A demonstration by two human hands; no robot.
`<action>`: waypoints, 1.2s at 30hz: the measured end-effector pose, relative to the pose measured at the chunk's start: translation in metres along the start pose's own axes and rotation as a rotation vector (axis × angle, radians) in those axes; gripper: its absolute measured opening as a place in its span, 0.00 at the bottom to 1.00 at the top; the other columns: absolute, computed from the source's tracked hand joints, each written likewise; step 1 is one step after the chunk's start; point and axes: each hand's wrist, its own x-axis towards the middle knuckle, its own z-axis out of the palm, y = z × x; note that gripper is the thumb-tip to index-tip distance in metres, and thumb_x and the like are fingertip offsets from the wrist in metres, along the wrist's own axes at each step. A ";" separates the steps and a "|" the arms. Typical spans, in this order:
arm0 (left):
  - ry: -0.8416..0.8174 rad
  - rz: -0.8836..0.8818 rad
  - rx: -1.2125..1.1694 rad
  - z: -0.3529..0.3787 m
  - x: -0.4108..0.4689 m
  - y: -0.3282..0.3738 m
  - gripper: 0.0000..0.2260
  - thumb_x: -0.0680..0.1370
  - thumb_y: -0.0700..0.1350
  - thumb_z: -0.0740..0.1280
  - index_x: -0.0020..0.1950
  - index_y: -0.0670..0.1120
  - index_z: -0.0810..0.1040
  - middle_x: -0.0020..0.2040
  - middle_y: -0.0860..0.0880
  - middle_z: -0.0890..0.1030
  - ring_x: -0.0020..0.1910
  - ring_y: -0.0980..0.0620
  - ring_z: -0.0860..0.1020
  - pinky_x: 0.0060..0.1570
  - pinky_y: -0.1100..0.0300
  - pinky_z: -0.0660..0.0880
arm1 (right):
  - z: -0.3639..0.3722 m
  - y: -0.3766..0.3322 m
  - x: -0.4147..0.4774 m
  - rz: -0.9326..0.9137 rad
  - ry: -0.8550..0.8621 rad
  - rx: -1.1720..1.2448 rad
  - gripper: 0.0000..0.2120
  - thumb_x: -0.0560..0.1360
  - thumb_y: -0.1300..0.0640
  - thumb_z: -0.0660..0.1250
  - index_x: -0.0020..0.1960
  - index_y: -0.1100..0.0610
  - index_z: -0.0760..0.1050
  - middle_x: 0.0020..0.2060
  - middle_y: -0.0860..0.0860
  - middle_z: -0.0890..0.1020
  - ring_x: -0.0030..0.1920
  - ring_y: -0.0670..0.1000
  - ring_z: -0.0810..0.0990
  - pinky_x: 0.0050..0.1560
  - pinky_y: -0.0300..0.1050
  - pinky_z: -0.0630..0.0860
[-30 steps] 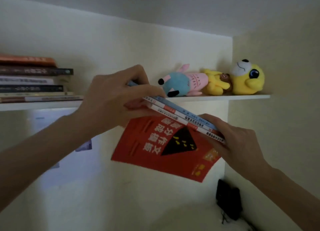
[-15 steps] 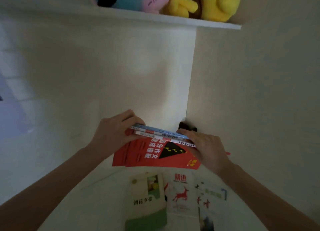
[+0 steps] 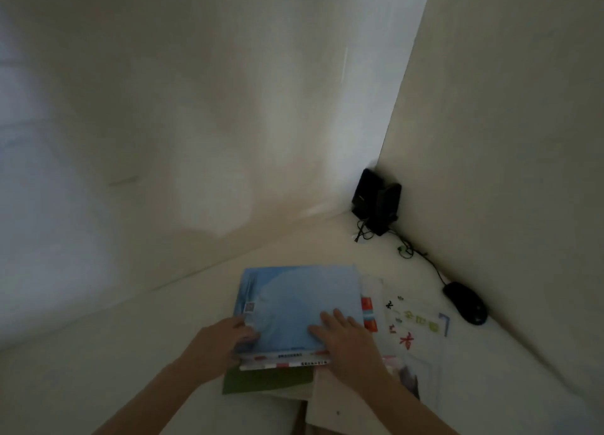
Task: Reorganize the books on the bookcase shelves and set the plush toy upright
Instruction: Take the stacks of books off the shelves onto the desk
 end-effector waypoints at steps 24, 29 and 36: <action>0.498 -0.111 -0.388 -0.245 -0.117 0.039 0.10 0.77 0.56 0.63 0.52 0.54 0.81 0.50 0.54 0.82 0.49 0.57 0.79 0.55 0.57 0.74 | -0.264 -0.126 0.086 -0.188 0.257 0.837 0.11 0.76 0.47 0.65 0.58 0.47 0.78 0.57 0.42 0.79 0.55 0.39 0.77 0.55 0.28 0.70; 0.942 -0.042 -0.406 -0.351 -0.239 0.042 0.10 0.79 0.50 0.61 0.49 0.49 0.81 0.43 0.55 0.84 0.42 0.59 0.82 0.46 0.62 0.77 | -0.398 -0.235 0.090 -0.557 0.472 0.935 0.06 0.77 0.53 0.67 0.52 0.49 0.80 0.48 0.44 0.83 0.46 0.40 0.81 0.44 0.31 0.74; 1.488 -0.033 -0.018 -0.423 -0.374 0.038 0.08 0.78 0.45 0.65 0.45 0.59 0.78 0.39 0.60 0.83 0.40 0.62 0.80 0.41 0.64 0.77 | -0.505 -0.356 0.086 -0.900 0.798 0.863 0.04 0.74 0.57 0.70 0.49 0.52 0.81 0.40 0.44 0.81 0.40 0.43 0.80 0.43 0.35 0.75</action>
